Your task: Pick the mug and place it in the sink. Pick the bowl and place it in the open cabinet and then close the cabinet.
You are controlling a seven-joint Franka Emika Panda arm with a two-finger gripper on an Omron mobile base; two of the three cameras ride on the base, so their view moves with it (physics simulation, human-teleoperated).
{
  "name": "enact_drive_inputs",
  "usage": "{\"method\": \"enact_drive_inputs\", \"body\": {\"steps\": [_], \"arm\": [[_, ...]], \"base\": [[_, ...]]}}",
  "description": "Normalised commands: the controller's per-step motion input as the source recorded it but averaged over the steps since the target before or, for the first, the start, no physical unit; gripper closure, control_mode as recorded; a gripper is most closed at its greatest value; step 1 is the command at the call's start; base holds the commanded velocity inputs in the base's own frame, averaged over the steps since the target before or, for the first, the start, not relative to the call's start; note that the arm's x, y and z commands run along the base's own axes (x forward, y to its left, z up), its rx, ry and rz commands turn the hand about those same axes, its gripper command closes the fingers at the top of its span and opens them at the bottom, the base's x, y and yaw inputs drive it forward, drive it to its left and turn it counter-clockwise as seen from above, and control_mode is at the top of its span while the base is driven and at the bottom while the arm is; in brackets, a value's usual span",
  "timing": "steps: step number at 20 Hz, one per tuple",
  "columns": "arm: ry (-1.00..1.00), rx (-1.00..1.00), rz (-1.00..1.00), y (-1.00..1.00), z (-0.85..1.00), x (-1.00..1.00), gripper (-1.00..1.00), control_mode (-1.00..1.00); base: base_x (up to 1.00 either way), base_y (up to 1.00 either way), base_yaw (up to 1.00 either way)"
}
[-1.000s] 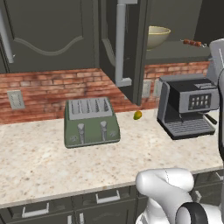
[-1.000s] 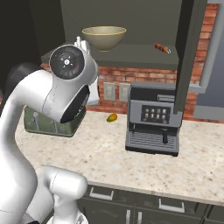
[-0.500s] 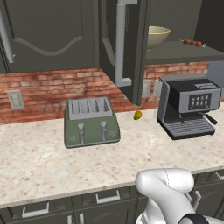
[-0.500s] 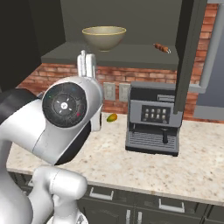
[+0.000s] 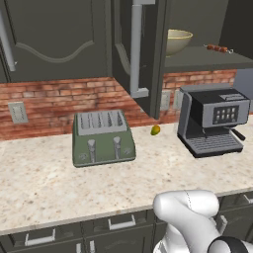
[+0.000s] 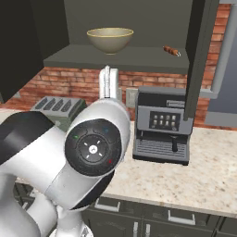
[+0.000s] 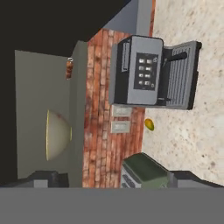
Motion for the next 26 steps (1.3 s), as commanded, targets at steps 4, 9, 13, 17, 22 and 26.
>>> {"method": "enact_drive_inputs", "body": {"steps": [4,9,13,17,22,26], "arm": [[-0.07,0.0,0.05,-0.27,0.0,-0.44,-1.0,-1.0],[-0.11,0.0,0.11,-0.28,-0.3,-0.33,-1.0,-1.0],[-0.18,0.0,0.16,-0.37,-0.31,-0.16,-1.0,-1.0],[-0.31,0.0,0.18,-0.31,-0.46,0.0,-1.0,-1.0],[-0.41,0.02,0.22,-0.35,-0.31,0.0,-1.0,-1.0],[-0.46,0.15,0.16,-0.5,-0.07,0.0,-1.0,-1.0]], "base": [[0.0,0.0,0.0],[0.0,0.0,0.0],[0.0,0.0,0.0],[0.0,0.0,0.0],[0.0,0.0,0.0],[0.0,0.0,0.0]]}}
